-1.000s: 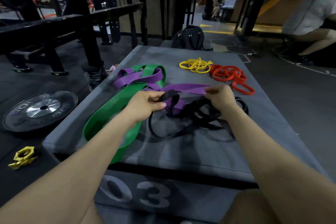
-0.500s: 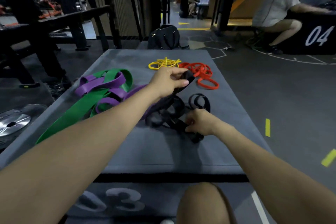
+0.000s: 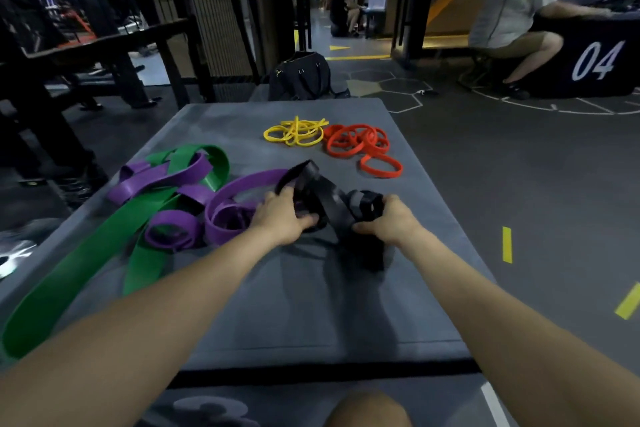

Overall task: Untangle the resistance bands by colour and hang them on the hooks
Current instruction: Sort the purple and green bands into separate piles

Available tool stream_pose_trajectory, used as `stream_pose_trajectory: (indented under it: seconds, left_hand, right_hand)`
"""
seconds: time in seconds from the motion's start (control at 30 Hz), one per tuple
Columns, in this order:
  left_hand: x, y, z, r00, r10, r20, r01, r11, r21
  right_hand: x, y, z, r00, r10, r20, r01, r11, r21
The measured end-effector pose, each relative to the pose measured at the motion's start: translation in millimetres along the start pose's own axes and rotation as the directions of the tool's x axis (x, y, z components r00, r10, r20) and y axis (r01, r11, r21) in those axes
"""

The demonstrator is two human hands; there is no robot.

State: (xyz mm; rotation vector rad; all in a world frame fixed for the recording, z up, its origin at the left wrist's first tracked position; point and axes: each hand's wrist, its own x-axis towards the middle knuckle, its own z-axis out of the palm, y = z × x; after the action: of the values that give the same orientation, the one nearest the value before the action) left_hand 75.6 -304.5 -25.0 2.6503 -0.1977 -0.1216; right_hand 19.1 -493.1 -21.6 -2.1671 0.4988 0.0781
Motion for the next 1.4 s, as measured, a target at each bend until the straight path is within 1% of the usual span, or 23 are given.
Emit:
stream_pose_trajectory:
  seconds: [0.03, 0.07, 0.1, 0.17, 0.2, 0.27, 0.33, 0.43, 0.5, 0.57, 0.63, 0.67, 0.7, 0.77, 0.83, 0.87, 0.93, 1.0, 1.07, 1.13, 1.2, 1.3, 1.4]
  left_hand:
    - [-2, 2, 2, 0.999, -0.002, 0.052, 0.004, 0.999, -0.04]
    - [-3, 5, 6, 0.993, -0.014, 0.114, 0.029, 0.991, -0.132]
    - [-4, 11, 10, 0.986, -0.027, 0.161, 0.071, 0.961, -0.269]
    - [2, 21, 28, 0.975, -0.042, 0.218, 0.15, 0.847, -0.51]
    - [9, 25, 38, 0.975, -0.04, 0.219, 0.162, 0.802, -0.575]
    - [10, 42, 40, 0.976, -0.004, 0.219, 0.147, 0.756, -0.638]
    - [0, 65, 31, 0.971, 0.066, 0.229, 0.123, 0.683, -0.72]
    - [-7, 99, 20, 0.963, 0.172, 0.21, 0.08, 0.558, -0.826]
    - [-7, 120, 15, 0.95, 0.232, 0.211, 0.082, 0.468, -0.88]
    - [-7, 134, 11, 0.941, 0.248, 0.229, 0.134, 0.349, -0.928]
    - [-8, 138, 12, 0.938, 0.243, 0.246, 0.193, 0.221, -0.956]
    - [-9, 138, 15, 0.937, 0.234, 0.26, 0.221, 0.181, -0.958]
    - [-11, 135, 19, 0.933, 0.217, 0.285, 0.25, 0.177, -0.952]
    - [-13, 126, 28, 0.919, 0.162, 0.359, 0.32, 0.227, -0.92]
    - [-13, 112, 36, 0.912, 0.061, 0.406, 0.361, 0.353, -0.863]
    - [-12, 103, 39, 0.916, -0.008, 0.402, 0.363, 0.445, -0.818]
    - [-9, 82, 42, 0.937, -0.136, 0.323, 0.331, 0.644, -0.69]
    - [-5, 66, 39, 0.953, -0.161, 0.255, 0.286, 0.755, -0.59]
    - [-8, 59, 31, 0.967, -0.127, 0.22, 0.224, 0.834, -0.504]
    - [-10, 55, 23, 0.981, -0.081, 0.177, 0.15, 0.896, -0.419]
    - [-13, 51, 14, 0.992, -0.039, 0.116, 0.078, 0.933, -0.35]
    - [-18, 36, -3, 1.0, -0.011, 0.021, 0.017, 0.951, -0.308]
    - [-27, 6, -27, 0.997, -0.005, -0.083, -0.019, 0.961, -0.277]
  right_hand:
    - [2, -2, 4, 0.999, 0.029, 0.028, -0.031, 0.998, 0.05]
    - [3, -3, 7, 0.998, 0.048, 0.04, -0.051, 0.993, 0.105]
    - [4, -3, 9, 0.997, 0.061, 0.057, -0.07, 0.982, 0.176]
    - [3, -3, 13, 0.994, 0.053, 0.091, -0.079, 0.947, 0.312]
    - [1, -2, 15, 0.995, 0.026, 0.093, -0.056, 0.941, 0.334]
    - [-1, 1, 13, 0.999, -0.02, 0.043, 0.002, 0.924, 0.383]
    - [1, 5, 3, 0.997, -0.042, -0.07, 0.068, 0.9, 0.431]
    - [3, 3, -27, 0.976, -0.077, -0.203, 0.155, 0.902, 0.403]
    - [-1, -1, -50, 0.956, -0.108, -0.271, 0.206, 0.909, 0.363]
    - [-4, -3, -69, 0.934, -0.146, -0.326, 0.248, 0.922, 0.299]
    - [-4, -4, -80, 0.923, -0.178, -0.342, 0.26, 0.942, 0.212]
    - [-4, -4, -82, 0.922, -0.184, -0.341, 0.25, 0.955, 0.162]
    - [-5, -3, -82, 0.921, -0.188, -0.341, 0.232, 0.968, 0.092]
    - [-7, 0, -73, 0.928, -0.203, -0.313, 0.175, 0.978, -0.114]
    - [-8, 8, -58, 0.958, -0.198, -0.209, 0.139, 0.953, -0.268]
    - [-9, 12, -51, 0.972, -0.186, -0.147, 0.133, 0.941, -0.31]
    - [-8, 20, -42, 0.986, -0.151, -0.072, 0.119, 0.935, -0.334]
    - [-6, 20, -38, 0.986, -0.148, -0.078, 0.117, 0.942, -0.314]
    - [-6, 16, -36, 0.979, -0.17, -0.112, 0.127, 0.941, -0.315]
    - [-8, 7, -34, 0.971, -0.193, -0.141, 0.138, 0.935, -0.327]
    - [-12, -6, -30, 0.962, -0.215, -0.166, 0.148, 0.928, -0.343]
    - [-20, -31, -17, 0.943, -0.288, -0.168, 0.219, 0.915, -0.339]
    - [-32, -58, 10, 0.932, -0.344, -0.11, 0.292, 0.897, -0.331]
